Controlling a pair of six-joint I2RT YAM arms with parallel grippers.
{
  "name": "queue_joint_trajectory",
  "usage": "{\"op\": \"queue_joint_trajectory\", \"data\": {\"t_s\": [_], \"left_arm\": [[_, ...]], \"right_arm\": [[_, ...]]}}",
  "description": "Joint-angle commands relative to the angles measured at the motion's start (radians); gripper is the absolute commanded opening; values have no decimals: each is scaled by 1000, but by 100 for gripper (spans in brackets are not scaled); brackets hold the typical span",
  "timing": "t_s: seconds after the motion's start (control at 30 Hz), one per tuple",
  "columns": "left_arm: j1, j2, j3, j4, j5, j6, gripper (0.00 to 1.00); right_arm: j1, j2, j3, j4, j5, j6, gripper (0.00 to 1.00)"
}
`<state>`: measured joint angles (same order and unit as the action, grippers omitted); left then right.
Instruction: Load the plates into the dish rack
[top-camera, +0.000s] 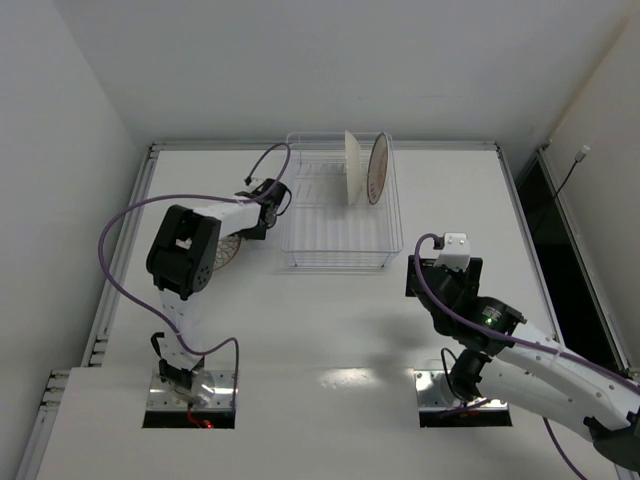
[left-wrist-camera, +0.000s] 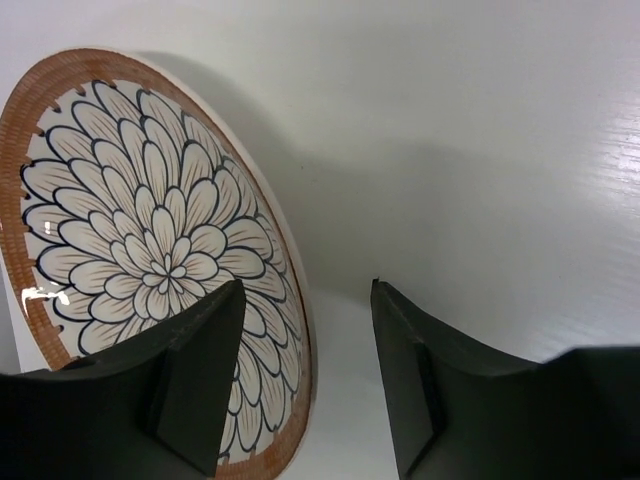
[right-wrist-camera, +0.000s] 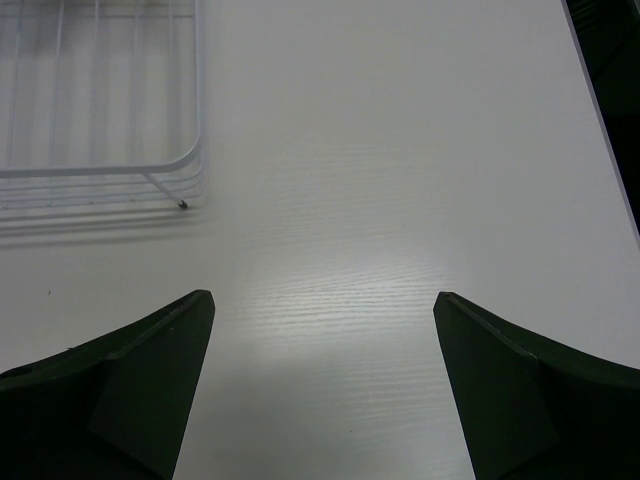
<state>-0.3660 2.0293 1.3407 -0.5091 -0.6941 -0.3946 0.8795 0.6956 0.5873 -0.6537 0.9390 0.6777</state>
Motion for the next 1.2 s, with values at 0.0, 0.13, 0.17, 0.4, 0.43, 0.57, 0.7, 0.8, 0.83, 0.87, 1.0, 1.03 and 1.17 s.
{"op": "queue_joint_trajectory", "data": {"t_s": [0.0,0.13,0.17,0.4,0.43,0.57,0.7,0.8,0.83,0.87,1.0,1.03,1.17], "left_arm": [[4,55,17,-35,25,-16,50],[4,55,26,-54,25,-16,29],[13,55,26,-54,15,-16,29],[33,45,17,-65,45,-16,28],[33,45,17,-65,60,-16,27],[33,16,17,-51,154,14,17],[33,-56,8,-42,179,26,0],[33,-136,-14,-22,139,26,0],[33,-200,-14,-11,139,26,0],[33,-239,-14,9,148,26,0],[33,-420,50,18,220,26,0],[33,-446,78,18,243,26,0],[33,-582,167,89,379,4,0]], "right_arm": [[6,1,6,17,24,22,90],[6,1,6,17,24,22,90],[6,1,6,17,24,22,90],[6,-8,6,17,24,22,90],[6,-8,6,17,24,22,90],[6,-8,6,17,24,22,90],[6,-8,6,17,33,22,90],[6,-8,6,17,34,22,90],[6,-8,6,17,34,22,90],[6,-8,6,17,34,22,90],[6,-8,6,8,34,31,90],[6,-8,6,8,34,31,90],[6,-8,6,8,34,31,90]]}}
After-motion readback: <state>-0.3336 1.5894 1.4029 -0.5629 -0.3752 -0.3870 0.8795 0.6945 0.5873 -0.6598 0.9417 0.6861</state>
